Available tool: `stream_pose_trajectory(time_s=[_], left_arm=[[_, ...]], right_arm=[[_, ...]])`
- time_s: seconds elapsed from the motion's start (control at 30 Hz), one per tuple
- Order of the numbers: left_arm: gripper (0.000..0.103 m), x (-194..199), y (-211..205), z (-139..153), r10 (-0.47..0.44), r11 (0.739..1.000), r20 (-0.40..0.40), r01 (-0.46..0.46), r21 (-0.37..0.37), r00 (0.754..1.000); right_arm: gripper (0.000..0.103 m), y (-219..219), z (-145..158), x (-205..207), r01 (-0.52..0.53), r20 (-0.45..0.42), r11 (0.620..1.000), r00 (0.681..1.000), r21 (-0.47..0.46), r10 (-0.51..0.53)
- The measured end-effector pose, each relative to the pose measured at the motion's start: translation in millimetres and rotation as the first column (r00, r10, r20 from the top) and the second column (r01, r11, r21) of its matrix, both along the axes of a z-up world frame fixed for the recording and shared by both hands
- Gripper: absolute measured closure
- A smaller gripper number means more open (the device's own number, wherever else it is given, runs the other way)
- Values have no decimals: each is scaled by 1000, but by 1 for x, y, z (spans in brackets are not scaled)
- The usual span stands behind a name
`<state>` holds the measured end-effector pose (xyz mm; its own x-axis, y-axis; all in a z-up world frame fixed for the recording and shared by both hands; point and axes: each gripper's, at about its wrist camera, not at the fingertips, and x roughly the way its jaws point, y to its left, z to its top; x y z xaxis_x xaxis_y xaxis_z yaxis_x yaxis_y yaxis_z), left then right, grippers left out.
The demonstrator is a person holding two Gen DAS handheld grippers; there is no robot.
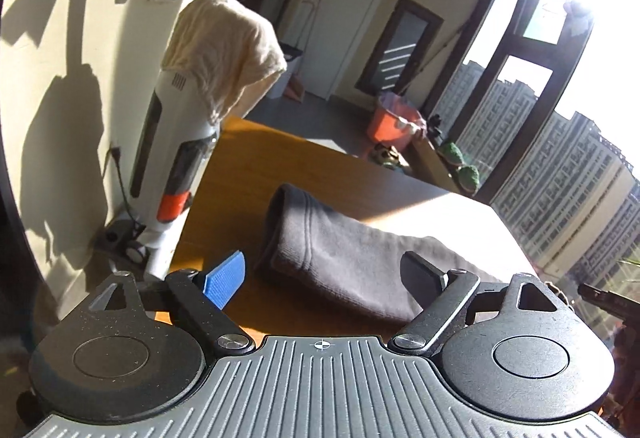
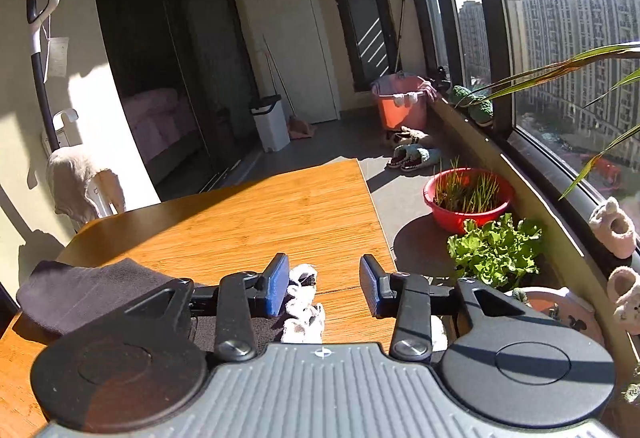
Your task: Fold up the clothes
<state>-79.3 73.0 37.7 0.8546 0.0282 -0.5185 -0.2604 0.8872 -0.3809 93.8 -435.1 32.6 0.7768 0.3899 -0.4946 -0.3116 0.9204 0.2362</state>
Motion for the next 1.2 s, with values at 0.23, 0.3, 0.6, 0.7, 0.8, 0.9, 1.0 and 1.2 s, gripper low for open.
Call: stream_pose_trajectory(time_s=[0.23, 0.3, 0.6, 0.7, 0.8, 0.9, 1.0, 1.2], left_arm=[[22, 70, -2, -25, 33, 998, -113, -25, 64, 993], [62, 86, -3, -27, 41, 993, -157, -23, 115, 987], [62, 53, 11, -10, 98, 986, -91, -85, 140, 991], [39, 41, 2, -2, 22, 998, -50, -19, 63, 999], [16, 42, -23, 5, -50, 996, -16, 51, 73, 999], [8, 53, -47, 3, -129, 990, 4, 128, 57, 992], [7, 73, -64, -16, -158, 986, -51, 160, 39, 986], [4, 89, -65, -45, -161, 987, -96, 162, 4, 982]], right_arm=[[84, 42, -28, 17, -57, -101, 998, 993, -22, 54], [91, 48, -18, 19, -62, -82, 998, 995, -12, 61], [91, 34, -10, -16, -51, -83, 997, 995, -57, 46], [63, 29, -29, -26, 26, -46, 988, 998, -151, -33], [61, 26, -14, -36, 27, -7, 987, 1000, -156, -29], [58, 27, -1, -45, -1, 7, 989, 1000, -148, 2], [50, 28, -9, -42, -5, -90, 995, 996, -103, -4], [44, 38, -36, -28, 1, -151, 998, 988, -63, -11]])
